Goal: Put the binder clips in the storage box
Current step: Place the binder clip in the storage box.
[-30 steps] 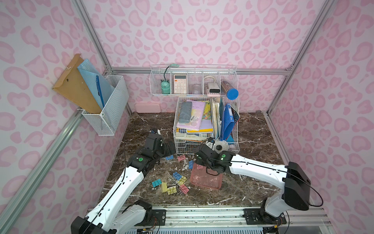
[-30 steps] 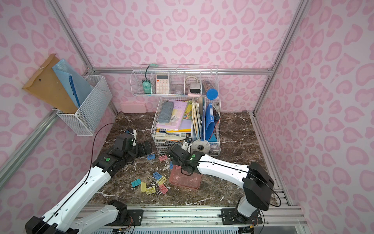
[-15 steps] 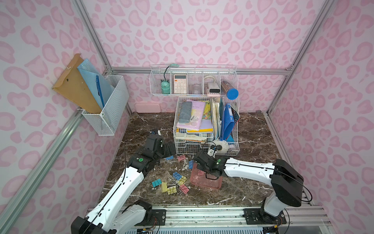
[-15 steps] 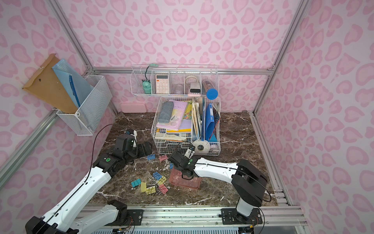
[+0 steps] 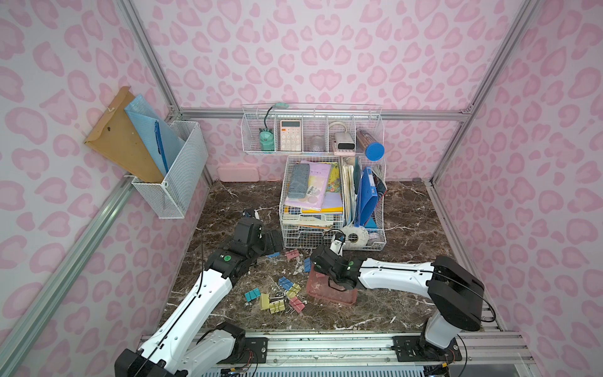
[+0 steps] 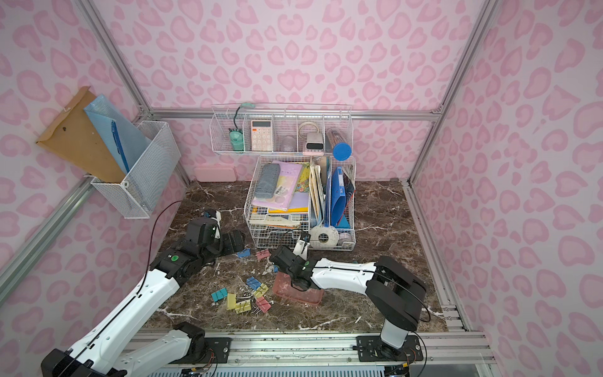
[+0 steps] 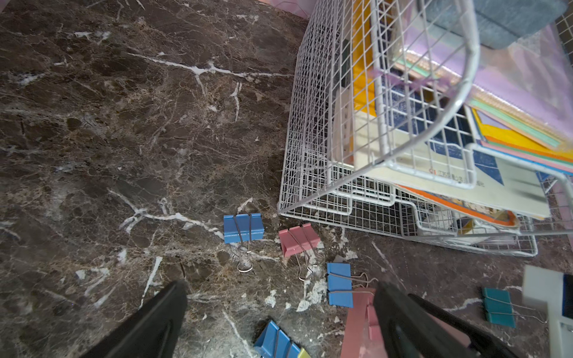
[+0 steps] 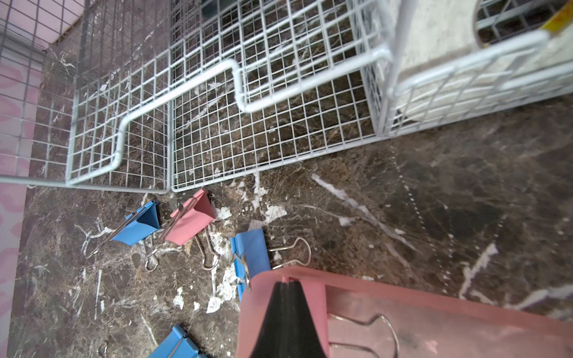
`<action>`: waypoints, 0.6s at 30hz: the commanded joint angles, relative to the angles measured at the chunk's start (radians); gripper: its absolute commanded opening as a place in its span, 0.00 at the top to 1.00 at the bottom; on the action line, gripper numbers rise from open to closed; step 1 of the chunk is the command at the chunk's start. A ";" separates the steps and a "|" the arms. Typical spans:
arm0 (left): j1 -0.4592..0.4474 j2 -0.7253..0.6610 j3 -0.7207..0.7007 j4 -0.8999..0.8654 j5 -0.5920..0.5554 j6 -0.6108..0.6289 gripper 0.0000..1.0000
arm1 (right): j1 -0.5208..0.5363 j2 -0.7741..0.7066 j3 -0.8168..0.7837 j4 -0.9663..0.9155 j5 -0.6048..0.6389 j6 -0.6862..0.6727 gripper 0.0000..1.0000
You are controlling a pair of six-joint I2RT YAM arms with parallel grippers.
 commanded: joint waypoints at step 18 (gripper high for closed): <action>0.000 0.001 -0.005 0.010 -0.004 0.013 0.01 | -0.013 -0.180 -0.105 0.120 0.073 -0.168 0.28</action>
